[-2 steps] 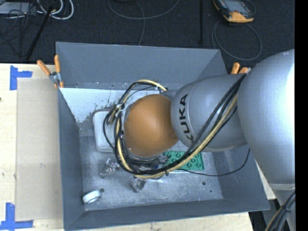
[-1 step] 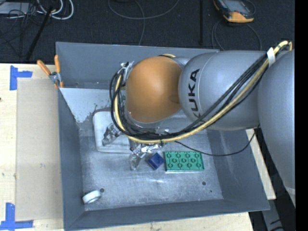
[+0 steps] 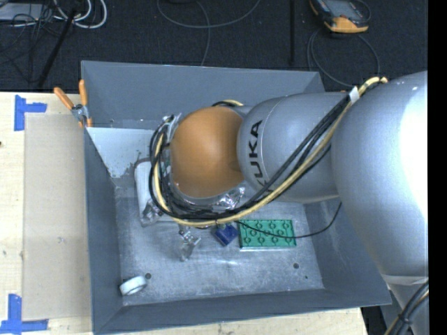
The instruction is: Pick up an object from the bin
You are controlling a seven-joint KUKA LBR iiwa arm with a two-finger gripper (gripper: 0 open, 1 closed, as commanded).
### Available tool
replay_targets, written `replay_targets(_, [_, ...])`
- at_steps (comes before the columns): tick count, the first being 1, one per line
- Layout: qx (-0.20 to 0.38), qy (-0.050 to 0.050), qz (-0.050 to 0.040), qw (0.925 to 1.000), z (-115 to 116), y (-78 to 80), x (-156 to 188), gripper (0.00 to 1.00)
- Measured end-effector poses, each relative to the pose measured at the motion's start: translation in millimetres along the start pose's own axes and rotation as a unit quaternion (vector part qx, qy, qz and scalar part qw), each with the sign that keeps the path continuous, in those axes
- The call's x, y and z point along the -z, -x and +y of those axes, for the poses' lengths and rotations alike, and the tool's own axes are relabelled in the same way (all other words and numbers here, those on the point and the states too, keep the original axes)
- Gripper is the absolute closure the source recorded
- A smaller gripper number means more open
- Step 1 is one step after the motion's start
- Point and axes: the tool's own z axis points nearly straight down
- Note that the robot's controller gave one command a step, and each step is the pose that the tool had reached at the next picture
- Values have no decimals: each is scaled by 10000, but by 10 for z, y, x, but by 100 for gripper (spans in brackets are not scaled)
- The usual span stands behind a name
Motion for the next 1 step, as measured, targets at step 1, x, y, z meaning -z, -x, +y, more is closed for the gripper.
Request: replay_targets(1, [2565,-21,-27,9665,245,-262,494,0])
